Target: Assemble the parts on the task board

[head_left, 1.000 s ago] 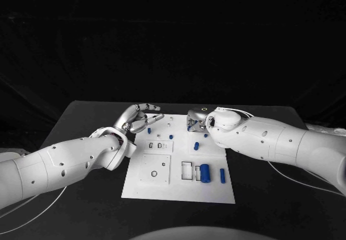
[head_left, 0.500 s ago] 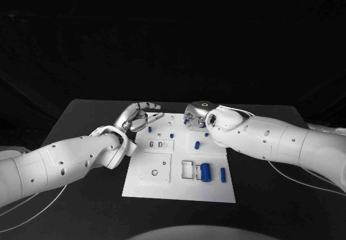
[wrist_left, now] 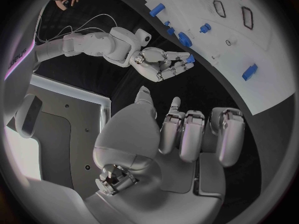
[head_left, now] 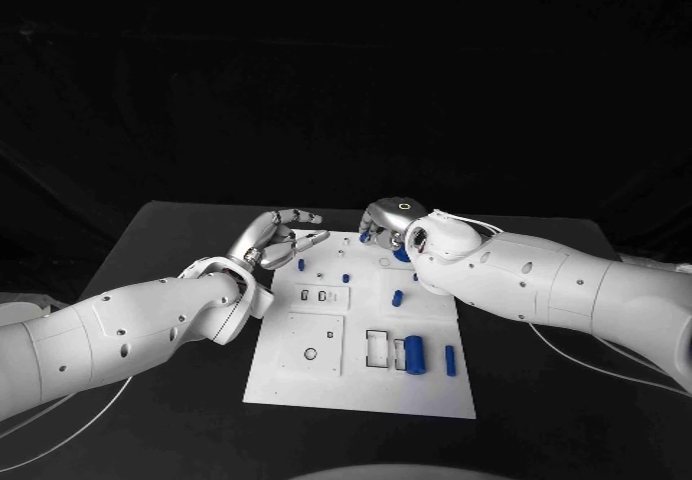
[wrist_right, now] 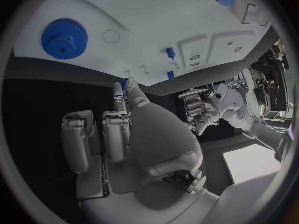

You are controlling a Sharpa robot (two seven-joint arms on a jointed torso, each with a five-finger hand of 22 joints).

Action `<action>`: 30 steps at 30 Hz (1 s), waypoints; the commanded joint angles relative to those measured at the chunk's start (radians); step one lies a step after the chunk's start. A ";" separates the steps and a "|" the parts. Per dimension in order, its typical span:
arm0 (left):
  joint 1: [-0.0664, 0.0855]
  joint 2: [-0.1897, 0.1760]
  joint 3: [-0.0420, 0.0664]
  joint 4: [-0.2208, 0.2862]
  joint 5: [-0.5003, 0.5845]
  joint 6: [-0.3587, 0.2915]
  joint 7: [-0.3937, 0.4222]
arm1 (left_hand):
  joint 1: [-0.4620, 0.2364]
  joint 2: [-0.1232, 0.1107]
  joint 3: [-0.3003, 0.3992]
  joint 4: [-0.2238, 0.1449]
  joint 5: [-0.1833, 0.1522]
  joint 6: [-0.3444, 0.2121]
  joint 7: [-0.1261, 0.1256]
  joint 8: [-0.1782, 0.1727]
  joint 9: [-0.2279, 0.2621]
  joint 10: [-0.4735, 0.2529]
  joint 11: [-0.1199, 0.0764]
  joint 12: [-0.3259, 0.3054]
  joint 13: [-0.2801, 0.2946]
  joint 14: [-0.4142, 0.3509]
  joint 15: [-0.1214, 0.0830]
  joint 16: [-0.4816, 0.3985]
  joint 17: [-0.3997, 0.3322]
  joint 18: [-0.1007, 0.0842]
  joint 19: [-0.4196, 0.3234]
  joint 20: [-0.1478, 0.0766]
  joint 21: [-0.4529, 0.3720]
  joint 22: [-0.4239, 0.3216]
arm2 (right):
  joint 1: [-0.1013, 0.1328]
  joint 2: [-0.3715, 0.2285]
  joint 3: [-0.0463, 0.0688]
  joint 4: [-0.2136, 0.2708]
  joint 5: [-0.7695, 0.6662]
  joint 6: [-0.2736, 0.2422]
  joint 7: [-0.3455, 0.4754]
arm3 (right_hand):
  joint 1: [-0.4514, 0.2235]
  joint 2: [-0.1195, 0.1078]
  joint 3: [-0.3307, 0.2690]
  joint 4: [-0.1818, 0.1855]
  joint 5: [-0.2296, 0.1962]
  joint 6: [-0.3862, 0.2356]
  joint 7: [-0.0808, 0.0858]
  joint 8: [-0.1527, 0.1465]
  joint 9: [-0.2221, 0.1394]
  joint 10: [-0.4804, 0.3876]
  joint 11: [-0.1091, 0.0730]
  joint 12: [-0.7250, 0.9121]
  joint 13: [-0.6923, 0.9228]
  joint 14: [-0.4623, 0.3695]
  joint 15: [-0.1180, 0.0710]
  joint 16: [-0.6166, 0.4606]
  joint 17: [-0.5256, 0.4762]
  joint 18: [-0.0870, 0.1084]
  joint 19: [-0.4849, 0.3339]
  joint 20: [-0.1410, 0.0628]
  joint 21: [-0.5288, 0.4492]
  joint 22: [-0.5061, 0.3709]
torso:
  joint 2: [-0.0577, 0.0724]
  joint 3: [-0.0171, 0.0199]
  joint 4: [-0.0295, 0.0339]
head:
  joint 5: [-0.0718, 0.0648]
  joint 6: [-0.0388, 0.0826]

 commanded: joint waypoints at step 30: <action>0.043 -0.006 0.006 0.023 -0.021 -0.025 0.009 | 0.010 0.002 -0.005 0.001 0.004 0.013 0.032 -0.006 0.000 0.104 -0.008 0.002 0.263 0.102 -0.009 0.003 0.263 -0.004 0.091 -0.003 -0.001 0.252 | 0.017 0.079 0.005 -0.088 -0.063 0.046 0.001 | 0.002 -0.006 0.012 0.005 0.002 -0.012 0.004 -0.018 -0.001 -0.015 0.006 -0.015 0.000 0.103 0.004 0.004 0.264 -0.007 0.105 0.002 0.004 0.263 | 0.041 -0.0151 0.0310 | -0.016 0.010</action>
